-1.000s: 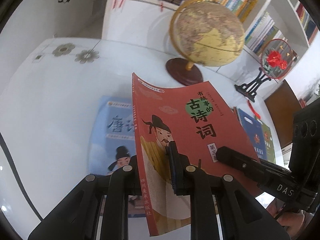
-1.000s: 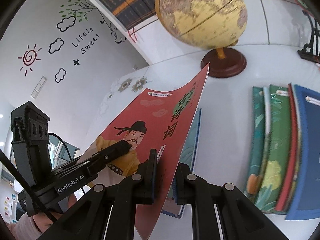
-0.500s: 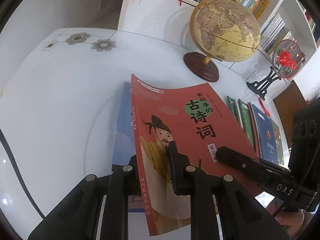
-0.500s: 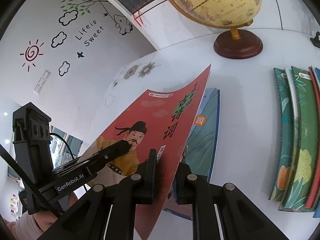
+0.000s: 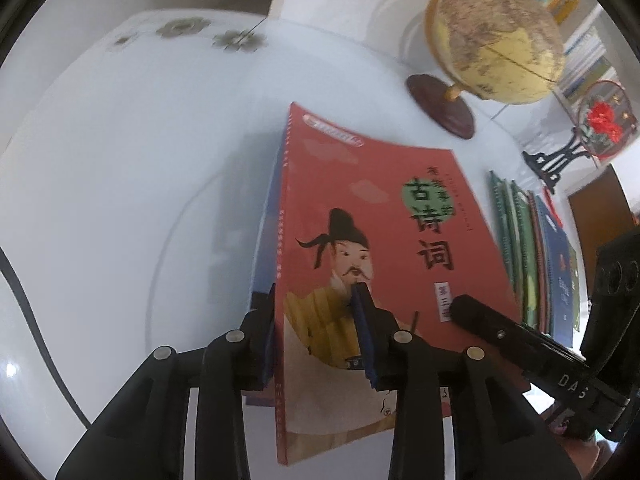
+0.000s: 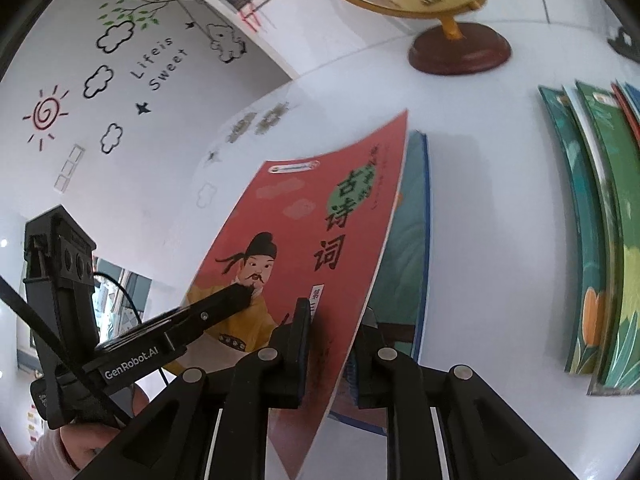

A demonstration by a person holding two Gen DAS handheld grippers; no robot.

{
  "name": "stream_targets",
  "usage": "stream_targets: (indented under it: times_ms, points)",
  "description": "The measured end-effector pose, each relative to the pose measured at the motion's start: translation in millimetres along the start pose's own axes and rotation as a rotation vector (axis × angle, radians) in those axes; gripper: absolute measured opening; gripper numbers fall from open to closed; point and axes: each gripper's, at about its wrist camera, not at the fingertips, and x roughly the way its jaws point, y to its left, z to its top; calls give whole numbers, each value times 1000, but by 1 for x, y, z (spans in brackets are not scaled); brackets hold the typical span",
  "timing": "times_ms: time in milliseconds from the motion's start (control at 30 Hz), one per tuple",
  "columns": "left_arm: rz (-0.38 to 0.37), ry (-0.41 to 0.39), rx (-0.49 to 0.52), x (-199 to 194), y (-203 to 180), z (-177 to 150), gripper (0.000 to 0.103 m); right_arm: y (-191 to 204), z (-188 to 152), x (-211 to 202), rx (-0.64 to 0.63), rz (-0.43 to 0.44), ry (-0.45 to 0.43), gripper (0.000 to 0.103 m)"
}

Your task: Organize books

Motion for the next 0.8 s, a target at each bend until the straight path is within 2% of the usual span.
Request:
stream_targets:
  times_ms: [67, 167, 233, 300, 533, 800]
  points:
    - [34, 14, -20, 3, 6, 0, 31, -4, -1, 4, 30, -1, 13, 16]
    - [64, 16, -23, 1, 11, 1, 28, -4, -3, 7, 38, -28, 27, 23]
    - [80, 1, -28, -3, 14, 2, 31, -4, -2, 9, 50, -43, 38, 33]
    - [97, 1, -28, -6, 15, 2, 31, -3, -2, 8, 61, -73, 35, 54]
    - [120, 15, -37, -10, 16, 1, 31, -11, -1, -1, 97, -134, 29, 57]
    - [85, 13, 19, -16, -10, 0, 31, -12, -3, -24, 57, -171, -2, 57]
